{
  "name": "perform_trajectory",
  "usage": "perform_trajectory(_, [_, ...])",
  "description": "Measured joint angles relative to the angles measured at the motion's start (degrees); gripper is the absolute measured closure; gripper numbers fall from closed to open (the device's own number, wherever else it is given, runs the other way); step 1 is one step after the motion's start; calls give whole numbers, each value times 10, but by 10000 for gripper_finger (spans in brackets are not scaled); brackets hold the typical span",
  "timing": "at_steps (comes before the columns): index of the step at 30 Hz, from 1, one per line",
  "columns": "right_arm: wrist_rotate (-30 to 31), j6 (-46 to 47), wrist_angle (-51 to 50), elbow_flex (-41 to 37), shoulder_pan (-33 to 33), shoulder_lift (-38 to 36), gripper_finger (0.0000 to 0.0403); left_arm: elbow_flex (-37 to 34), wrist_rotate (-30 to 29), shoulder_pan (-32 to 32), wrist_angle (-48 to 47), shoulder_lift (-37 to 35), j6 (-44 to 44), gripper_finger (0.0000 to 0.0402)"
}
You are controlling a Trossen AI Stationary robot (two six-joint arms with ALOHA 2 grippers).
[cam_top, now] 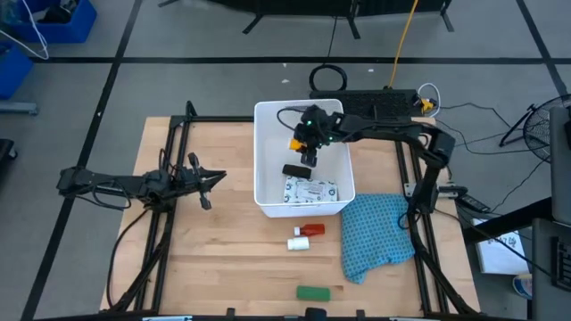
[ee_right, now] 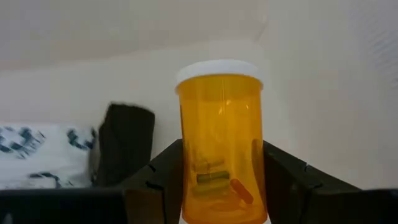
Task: Pick & place medical supplies in basket/bin
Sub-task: Put the orange pill bottle into the white bin, then put the white pill bottle into the white bin
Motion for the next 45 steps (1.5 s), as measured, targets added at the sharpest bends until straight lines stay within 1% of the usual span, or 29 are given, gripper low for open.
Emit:
perform_trajectory(5, [1,0,-22,0,-2,26,248,0,0,0,-1,0,0,364])
perform_trajectory(8, [1,-3,-34,0,-3,32,242,0,0,0,-1,0,-1,364])
perform_trajectory(11, [1,1,-43,0,-2,32,224,0,0,0,-1,0,-2,364])
perform_trajectory(13, [3,13,-43,0,-2,29,208,0,-2,0,-1,0,-2,364])
perform_trajectory(15, [17,15,-42,0,-2,27,191,0,-4,0,-1,0,-2,364])
perform_trajectory(19, [18,15,-47,0,-2,27,162,0,-4,0,-3,0,-4,364])
perform_trajectory(23, [33,16,-47,0,-2,27,144,0,-4,0,-13,0,-4,364])
perform_trajectory(26, [45,15,-54,0,-2,16,142,0,-4,0,-23,0,-2,364])
perform_trajectory(29, [45,13,-59,0,1,-23,148,0,-4,0,-29,0,-2,364])
perform_trajectory(33, [44,15,-54,0,10,-106,166,0,-5,0,-30,0,-2,364])
perform_trajectory(36, [36,12,-48,0,26,-177,195,0,-13,0,-31,0,2,364])
perform_trajectory(38, [8,6,-38,-4,44,-222,228,0,-20,0,-31,0,2,364])
perform_trajectory(40, [-15,4,-20,-14,68,-266,269,0,-23,0,-31,0,1,364])
perform_trajectory(45, [-18,2,29,-66,143,-365,382,0,-24,0,-31,0,-1,364])
